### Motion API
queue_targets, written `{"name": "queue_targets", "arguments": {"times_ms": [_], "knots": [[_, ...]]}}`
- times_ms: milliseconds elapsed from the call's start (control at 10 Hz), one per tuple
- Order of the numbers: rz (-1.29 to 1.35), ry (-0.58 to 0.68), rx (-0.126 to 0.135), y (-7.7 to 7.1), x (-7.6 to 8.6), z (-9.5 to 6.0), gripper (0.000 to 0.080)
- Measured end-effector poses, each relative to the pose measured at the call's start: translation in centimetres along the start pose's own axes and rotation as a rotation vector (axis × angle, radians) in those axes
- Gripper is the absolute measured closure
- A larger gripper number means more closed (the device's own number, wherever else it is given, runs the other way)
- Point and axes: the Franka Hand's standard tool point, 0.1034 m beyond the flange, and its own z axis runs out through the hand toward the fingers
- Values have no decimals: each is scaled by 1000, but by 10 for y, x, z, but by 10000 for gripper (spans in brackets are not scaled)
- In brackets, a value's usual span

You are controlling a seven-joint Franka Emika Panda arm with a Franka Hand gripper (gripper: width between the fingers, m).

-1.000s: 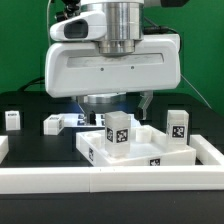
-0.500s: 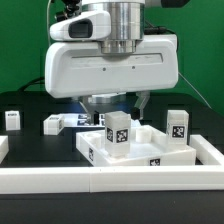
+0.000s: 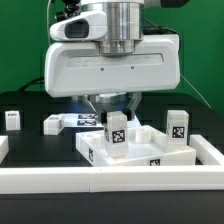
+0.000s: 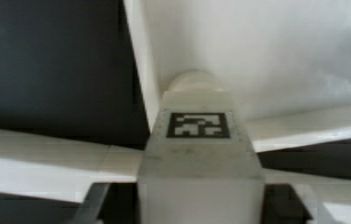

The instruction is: Assemble square table

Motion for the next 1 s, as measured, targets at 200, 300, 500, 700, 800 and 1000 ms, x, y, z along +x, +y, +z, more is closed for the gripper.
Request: {"name": "queue_targets", "arguments": {"times_ms": [200, 300, 500, 700, 800, 1000], "knots": [[144, 0, 1, 0, 0, 0, 509], [238, -1, 0, 0, -1, 1, 509], [494, -3, 0, -6, -1, 1, 509], [735, -18, -1, -11, -2, 3, 509], [855, -15, -2, -12, -2, 3, 509], [1090, -16, 0, -14, -1, 3, 509]]}}
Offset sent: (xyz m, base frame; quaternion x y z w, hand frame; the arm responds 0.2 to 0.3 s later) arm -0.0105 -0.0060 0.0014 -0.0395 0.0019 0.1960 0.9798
